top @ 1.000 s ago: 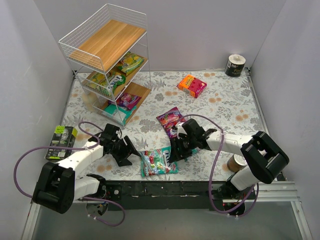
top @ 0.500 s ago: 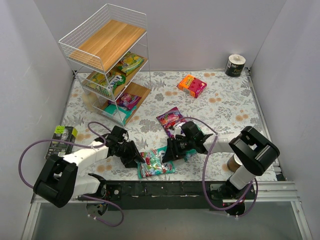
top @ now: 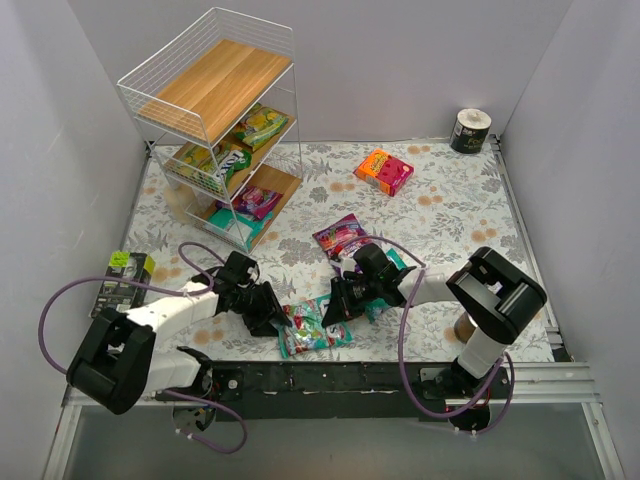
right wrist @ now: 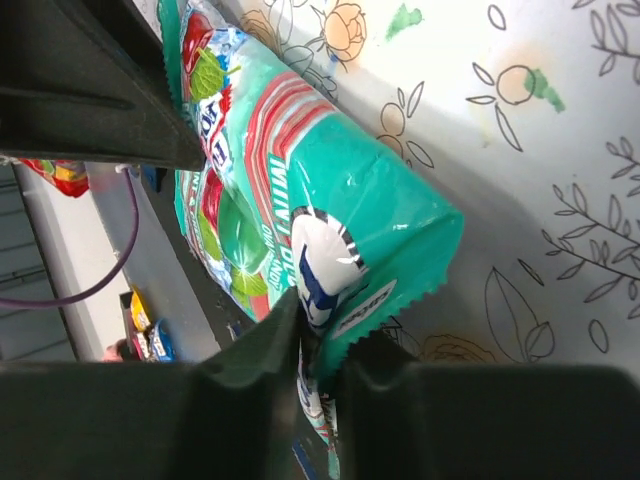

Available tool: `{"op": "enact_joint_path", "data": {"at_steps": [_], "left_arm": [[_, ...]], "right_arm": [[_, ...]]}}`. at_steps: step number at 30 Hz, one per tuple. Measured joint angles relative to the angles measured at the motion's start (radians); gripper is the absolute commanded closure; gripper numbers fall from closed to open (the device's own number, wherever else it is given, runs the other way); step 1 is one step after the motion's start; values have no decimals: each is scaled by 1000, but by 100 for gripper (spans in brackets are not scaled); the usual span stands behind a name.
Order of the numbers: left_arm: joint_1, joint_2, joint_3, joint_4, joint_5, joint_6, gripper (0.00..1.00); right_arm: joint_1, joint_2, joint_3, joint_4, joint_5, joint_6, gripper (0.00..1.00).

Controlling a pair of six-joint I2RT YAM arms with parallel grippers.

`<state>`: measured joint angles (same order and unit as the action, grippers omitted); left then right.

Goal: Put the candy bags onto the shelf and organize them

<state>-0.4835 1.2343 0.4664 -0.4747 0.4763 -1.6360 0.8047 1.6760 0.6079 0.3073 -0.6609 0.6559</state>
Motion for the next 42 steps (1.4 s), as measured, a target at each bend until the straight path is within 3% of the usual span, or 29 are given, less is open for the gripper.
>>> {"op": "enact_joint_path", "data": {"at_steps": [3,4,6,10,17,24,33,42], "left_arm": [[-5,-29,20,-36,-45,-2,34],[-5,-45,34,-58,-72,-9,32],[-6,-83,67,-108,-148,-25,21],[-6,-205,153,-212,-322,-79,13],[-5,-307,277,-388,-586,-184,12],[-3,-364,323,-577,-777,-279,12],[-3,-386,399,-737,-871,-336,12],[-3,-417,468,-840,-912,-353,12]], "right_arm": [[3,-12,0,-14,15,3,96],[3,-22,0,-24,24,3,98],[3,-44,1,-50,38,4,99],[-25,-94,26,-123,57,15,99],[-145,-101,290,-242,59,30,99],[-238,69,695,-187,-7,105,99],[-251,410,927,99,-88,369,99],[-248,669,1148,211,-48,520,99]]}}
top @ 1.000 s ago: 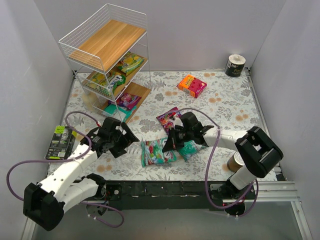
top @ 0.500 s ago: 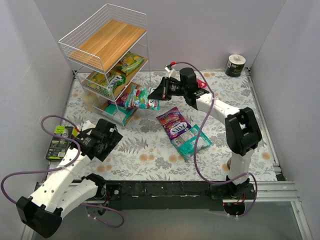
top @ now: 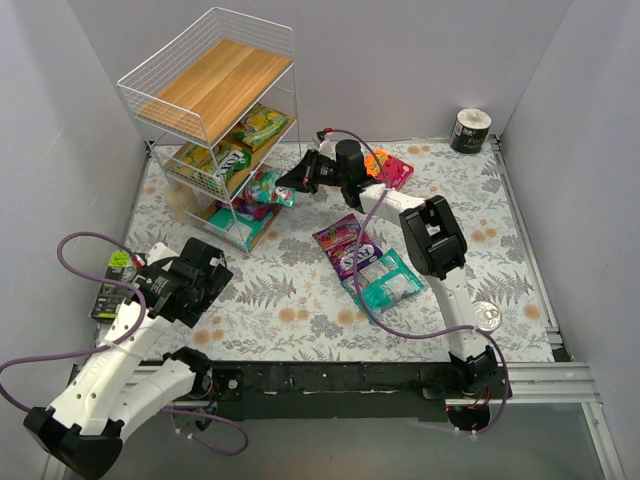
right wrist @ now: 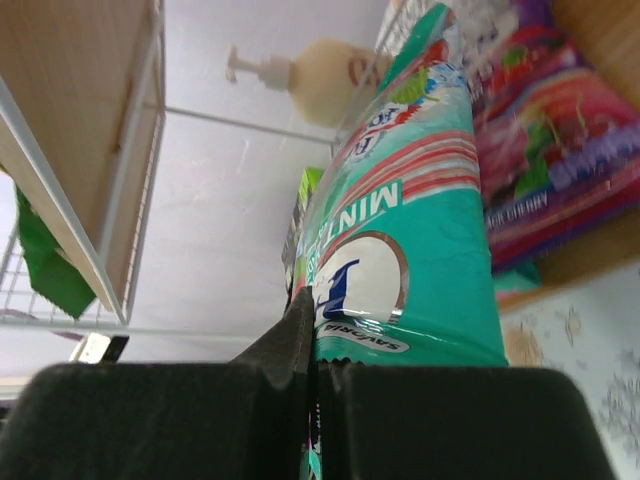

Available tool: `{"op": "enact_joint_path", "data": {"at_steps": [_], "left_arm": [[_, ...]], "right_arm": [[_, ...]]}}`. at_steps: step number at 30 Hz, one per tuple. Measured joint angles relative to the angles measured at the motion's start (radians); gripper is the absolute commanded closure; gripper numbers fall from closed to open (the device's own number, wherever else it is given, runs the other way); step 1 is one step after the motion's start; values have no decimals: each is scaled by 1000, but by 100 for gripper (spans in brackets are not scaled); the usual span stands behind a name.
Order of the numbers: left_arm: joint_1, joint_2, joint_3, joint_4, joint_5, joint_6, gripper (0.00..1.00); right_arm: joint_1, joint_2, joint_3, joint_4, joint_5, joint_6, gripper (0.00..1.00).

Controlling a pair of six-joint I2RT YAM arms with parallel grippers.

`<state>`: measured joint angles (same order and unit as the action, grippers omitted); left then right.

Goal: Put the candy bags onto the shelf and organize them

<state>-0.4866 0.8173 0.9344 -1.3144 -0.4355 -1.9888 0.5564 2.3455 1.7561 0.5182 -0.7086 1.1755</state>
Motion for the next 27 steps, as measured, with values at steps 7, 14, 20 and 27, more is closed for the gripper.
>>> {"op": "enact_joint_path", "data": {"at_steps": [7,14,20,27], "left_arm": [[0,7,1,-17,1,3,12],[0,21,3,-18,6,21,13],[0,25,10,-23,5,41,13],[0,35,20,-21,5,55,13]], "right_arm": [[0,139,193,68,74,57,99],[-2,314,367,66,133,78,99],[-6,351,366,38,193,69,99],[-6,377,385,31,233,60,99]]}}
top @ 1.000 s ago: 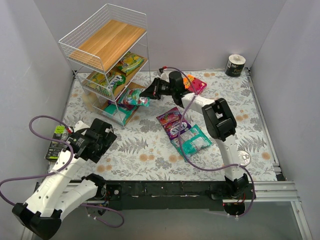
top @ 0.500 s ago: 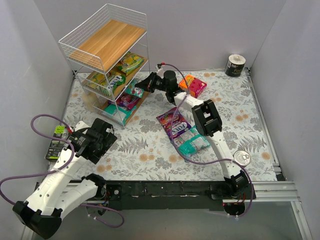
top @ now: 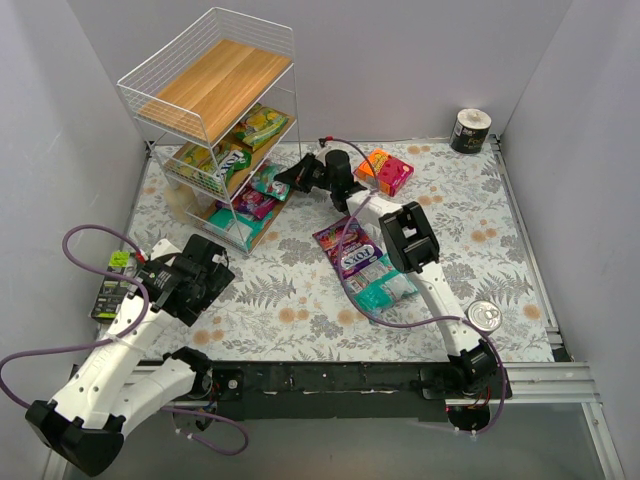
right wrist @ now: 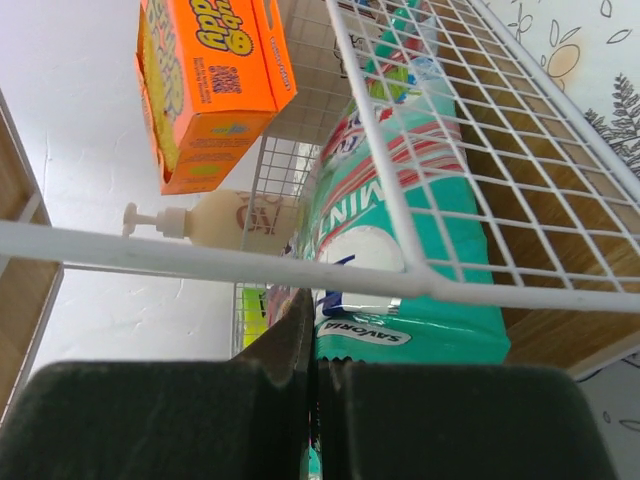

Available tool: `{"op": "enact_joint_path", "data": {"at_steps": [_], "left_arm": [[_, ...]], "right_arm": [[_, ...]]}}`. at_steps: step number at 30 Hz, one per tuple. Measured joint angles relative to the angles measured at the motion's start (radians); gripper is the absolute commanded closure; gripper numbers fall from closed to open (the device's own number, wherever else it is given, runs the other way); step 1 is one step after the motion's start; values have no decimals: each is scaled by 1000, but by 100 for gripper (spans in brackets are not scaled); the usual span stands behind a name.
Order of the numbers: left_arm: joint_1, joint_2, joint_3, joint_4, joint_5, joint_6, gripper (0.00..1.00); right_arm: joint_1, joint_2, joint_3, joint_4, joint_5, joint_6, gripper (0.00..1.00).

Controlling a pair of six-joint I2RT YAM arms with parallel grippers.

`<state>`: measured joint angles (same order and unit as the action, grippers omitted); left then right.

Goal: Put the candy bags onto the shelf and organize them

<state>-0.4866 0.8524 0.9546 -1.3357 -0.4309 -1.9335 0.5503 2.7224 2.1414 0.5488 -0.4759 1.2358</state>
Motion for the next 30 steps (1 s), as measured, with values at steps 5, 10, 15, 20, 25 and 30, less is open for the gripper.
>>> {"op": "enact_joint_path", "data": {"at_steps": [5,10,15,20,25,30], "left_arm": [[0,-1,0,0,0,4,13],[0,-1,0,0,0,7,13],[0,-1,0,0,0,11,12],[0,-3,0,1,-4,18,12],[0,-5,0,5,-4,24,12],[0,-15,0,8,-4,27,12]], "right_arm": [[5,34,42,-17,18,-4,84],[17,36,61,-35,72,-15,58],[18,33,50,-37,89,-32,52],[12,-32,-92,-73,96,-67,52],[6,-151,-251,-108,110,-114,54],[3,-226,-304,-113,114,-147,71]]}}
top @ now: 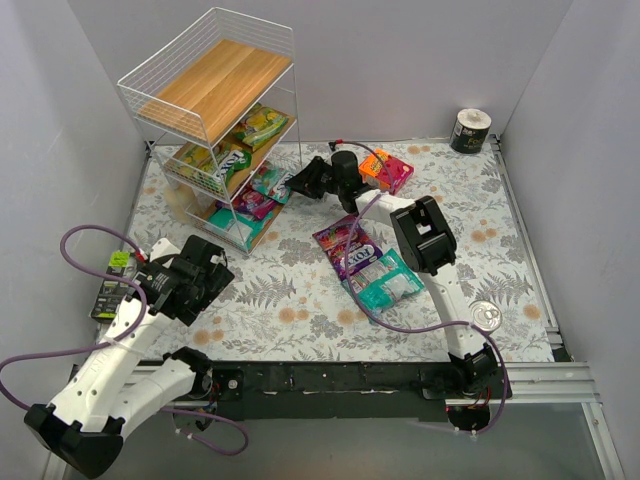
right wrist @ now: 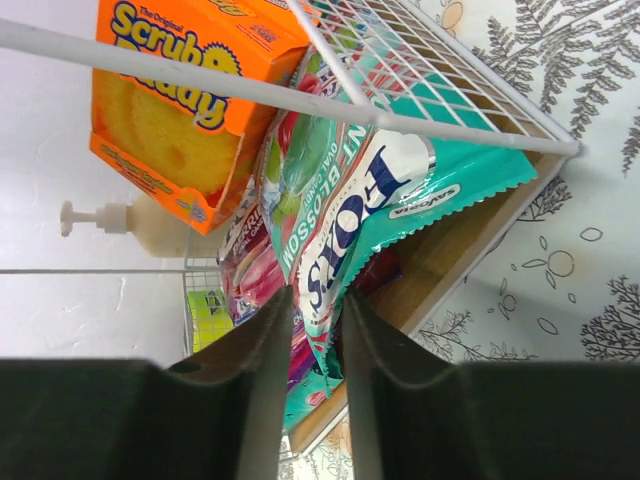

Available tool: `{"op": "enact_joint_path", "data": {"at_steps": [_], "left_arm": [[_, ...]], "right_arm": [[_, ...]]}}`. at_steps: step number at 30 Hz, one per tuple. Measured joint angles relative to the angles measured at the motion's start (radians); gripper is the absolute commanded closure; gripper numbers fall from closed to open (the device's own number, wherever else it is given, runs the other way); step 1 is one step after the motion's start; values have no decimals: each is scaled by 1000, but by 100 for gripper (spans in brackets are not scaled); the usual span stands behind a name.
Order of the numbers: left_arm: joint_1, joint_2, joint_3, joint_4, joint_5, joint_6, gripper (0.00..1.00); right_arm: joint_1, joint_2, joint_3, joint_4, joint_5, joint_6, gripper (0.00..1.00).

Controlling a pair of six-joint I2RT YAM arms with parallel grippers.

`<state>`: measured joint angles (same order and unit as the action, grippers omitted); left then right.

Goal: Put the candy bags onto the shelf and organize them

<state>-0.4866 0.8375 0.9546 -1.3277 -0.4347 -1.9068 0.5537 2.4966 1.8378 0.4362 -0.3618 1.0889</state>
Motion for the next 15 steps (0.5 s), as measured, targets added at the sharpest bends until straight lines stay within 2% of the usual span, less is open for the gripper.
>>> {"op": "enact_joint_path", "data": {"at_steps": [8,15], "left_arm": [[0,-3,0,3,0,3,12],[0,-3,0,3,0,7,12]], "right_arm": [[0,0,8,-27,-4,-1,75],[5,82,155,-68,-9,2,85]]}}
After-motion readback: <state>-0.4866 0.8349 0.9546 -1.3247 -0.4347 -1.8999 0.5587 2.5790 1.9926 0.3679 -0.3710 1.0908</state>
